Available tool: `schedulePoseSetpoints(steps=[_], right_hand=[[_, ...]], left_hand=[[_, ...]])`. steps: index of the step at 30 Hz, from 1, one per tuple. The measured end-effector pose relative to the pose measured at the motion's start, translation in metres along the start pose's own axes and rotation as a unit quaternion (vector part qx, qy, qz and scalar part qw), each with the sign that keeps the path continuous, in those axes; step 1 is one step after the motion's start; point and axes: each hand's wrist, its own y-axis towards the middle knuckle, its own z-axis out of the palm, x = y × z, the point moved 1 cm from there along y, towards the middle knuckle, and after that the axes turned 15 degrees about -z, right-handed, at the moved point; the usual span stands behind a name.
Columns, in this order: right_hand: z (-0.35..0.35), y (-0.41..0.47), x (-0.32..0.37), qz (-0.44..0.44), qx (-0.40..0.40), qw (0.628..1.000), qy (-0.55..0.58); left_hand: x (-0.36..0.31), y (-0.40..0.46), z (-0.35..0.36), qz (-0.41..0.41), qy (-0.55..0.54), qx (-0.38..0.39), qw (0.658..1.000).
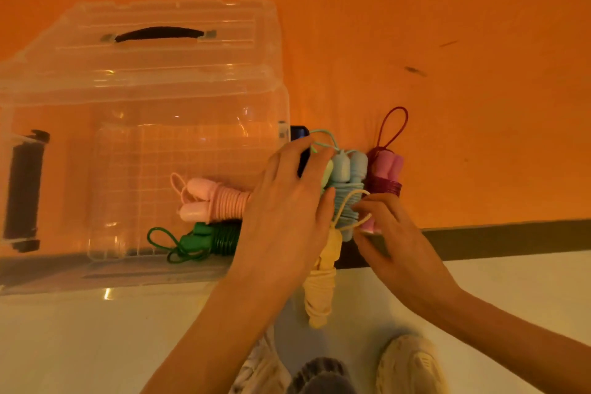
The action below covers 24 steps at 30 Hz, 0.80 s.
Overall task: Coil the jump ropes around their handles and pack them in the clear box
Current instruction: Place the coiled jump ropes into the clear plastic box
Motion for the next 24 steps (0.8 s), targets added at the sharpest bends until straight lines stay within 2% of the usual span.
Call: schedulePoseSetpoints(steps=[6, 12, 15, 17, 19, 24], right_hand=[[0.008, -0.028, -0.012, 0.105, -0.016, 0.99, 0.09], [0.032, -0.04, -0.019, 0.21, 0.027, 0.964, 0.162], [0.044, -0.038, -0.016, 0.249, 0.033, 0.941, 0.226], [0.053, -0.033, -0.013, 0.29, 0.052, 0.912, 0.286], [0.062, -0.027, -0.012, 0.303, 0.064, 0.898, 0.312], [0.062, -0.019, -0.009, 0.28, 0.086, 0.897, 0.331]], left_hand=[[-0.019, -0.001, 0.03, 0.01, -0.002, 0.067, 0.998], [-0.025, -0.003, 0.056, -0.004, 0.025, 0.121, 0.992], [-0.026, -0.005, 0.062, -0.01, 0.021, 0.133, 0.991], [-0.026, -0.005, 0.064, -0.013, 0.025, 0.139, 0.99], [-0.025, -0.006, 0.066, -0.016, 0.032, 0.141, 0.989], [-0.025, -0.006, 0.069, -0.017, 0.03, 0.144, 0.989]])
